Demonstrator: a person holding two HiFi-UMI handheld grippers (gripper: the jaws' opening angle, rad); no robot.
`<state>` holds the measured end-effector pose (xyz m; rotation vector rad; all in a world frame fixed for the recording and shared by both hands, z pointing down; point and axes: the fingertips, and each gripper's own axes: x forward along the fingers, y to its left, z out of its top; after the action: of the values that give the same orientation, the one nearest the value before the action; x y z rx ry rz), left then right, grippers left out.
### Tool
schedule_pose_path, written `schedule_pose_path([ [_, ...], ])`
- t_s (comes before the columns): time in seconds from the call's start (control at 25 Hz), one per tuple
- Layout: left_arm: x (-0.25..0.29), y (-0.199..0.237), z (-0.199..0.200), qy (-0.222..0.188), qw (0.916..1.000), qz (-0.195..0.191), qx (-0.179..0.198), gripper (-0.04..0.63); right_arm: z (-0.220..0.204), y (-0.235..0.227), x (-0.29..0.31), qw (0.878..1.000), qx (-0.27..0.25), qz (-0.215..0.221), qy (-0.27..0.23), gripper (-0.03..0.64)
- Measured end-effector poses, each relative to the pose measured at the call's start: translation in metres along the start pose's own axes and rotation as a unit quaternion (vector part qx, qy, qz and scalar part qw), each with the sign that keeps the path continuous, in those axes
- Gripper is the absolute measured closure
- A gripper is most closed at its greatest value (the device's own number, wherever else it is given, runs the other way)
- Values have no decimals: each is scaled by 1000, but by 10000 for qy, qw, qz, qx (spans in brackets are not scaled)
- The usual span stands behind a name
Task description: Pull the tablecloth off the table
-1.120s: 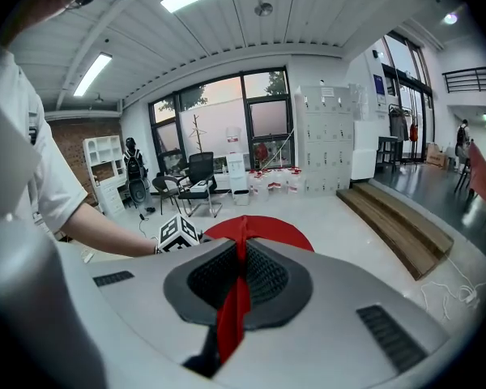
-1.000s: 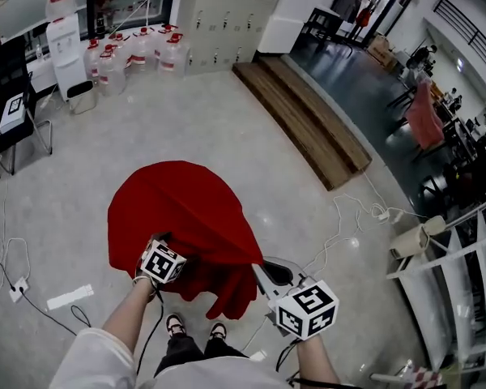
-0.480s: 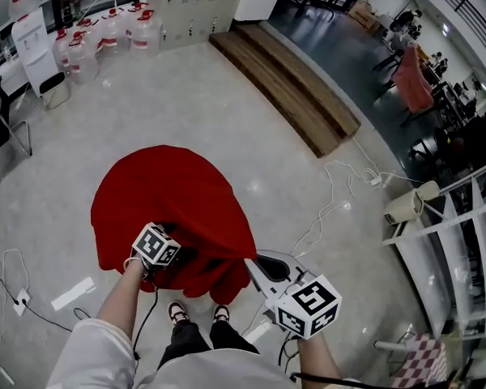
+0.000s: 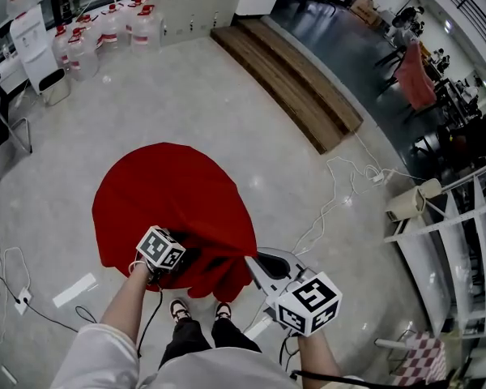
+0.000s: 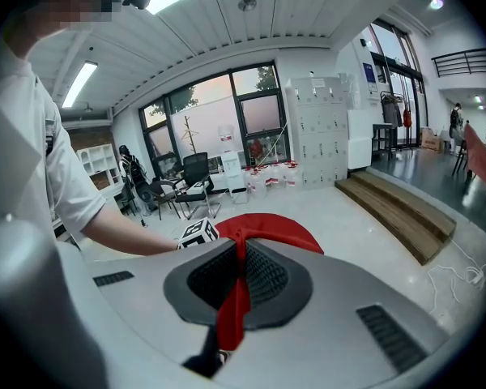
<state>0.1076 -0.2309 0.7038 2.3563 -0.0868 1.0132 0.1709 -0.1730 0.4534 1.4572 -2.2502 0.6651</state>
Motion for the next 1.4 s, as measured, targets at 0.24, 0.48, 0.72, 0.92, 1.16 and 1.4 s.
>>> schedule_pose_path([
  [0.24,5,-7,-2,-33,9999,-86,91,466,-8,3,3,9999,-60,35,115,589],
  [0.48,-3,-5,0,-306,9995,37,-102,569,-9,1,8,9999,52,65,108,589],
  [0.72,-31,-4,-8,-1061,9887,270,-1019,572,-13,-16,4,9993,351,-142,62,589],
  [0.92,-68,-12,-17,-1683,9695,496,-1713,574,-23,-36,2,9977,445,-459,212,589],
  [1.16,-124,-22,-22,-2575,9381,700,-2210,574,-41,-44,14,9961,354,-550,591,589],
  [1.4,-170,-34,-7,-3163,9178,1056,-2154,574,-44,-30,30,9975,128,-123,688,589],
])
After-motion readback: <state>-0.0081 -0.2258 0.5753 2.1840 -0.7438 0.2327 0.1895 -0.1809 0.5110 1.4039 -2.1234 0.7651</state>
